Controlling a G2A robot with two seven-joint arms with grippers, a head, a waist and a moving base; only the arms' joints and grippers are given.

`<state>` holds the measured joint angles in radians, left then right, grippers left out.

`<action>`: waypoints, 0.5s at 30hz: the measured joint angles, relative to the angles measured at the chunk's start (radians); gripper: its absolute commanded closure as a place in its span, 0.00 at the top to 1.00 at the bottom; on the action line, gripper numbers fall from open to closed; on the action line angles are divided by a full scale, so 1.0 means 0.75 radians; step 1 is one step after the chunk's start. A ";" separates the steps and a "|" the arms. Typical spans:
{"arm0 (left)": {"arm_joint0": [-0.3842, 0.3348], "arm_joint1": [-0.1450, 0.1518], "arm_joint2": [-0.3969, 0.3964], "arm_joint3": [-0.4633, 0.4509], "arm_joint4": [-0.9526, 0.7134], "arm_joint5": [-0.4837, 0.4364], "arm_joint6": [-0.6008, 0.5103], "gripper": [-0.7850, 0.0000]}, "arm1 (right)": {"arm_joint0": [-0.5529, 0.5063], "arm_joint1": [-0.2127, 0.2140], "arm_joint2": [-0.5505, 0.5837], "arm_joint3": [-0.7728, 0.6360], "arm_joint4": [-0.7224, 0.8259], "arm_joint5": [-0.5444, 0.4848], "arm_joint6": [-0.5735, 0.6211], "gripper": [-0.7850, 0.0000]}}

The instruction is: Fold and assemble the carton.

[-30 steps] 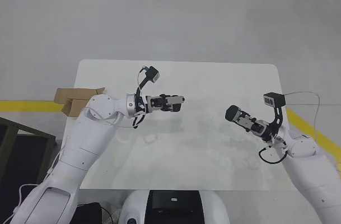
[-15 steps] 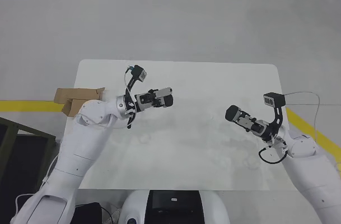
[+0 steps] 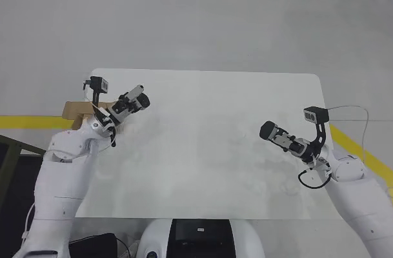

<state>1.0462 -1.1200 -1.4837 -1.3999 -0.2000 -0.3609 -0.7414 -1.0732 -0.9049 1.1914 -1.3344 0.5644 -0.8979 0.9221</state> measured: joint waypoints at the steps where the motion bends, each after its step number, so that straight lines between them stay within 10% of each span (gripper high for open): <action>1: 0.021 0.003 -0.015 -0.021 0.049 0.014 0.039 1.00 | 0.000 0.000 0.000 0.000 0.000 0.000 0.000 1.00; 15: 0.173 0.026 -0.212 -0.080 -0.108 -0.012 0.130 1.00 | 0.000 0.000 0.000 0.000 0.000 0.000 0.000 1.00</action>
<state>1.1761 -1.1008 -1.6424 -1.4598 -0.2810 -0.3701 -0.6438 -1.0732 -0.9049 1.1914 -1.3344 0.5644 -0.8979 0.9221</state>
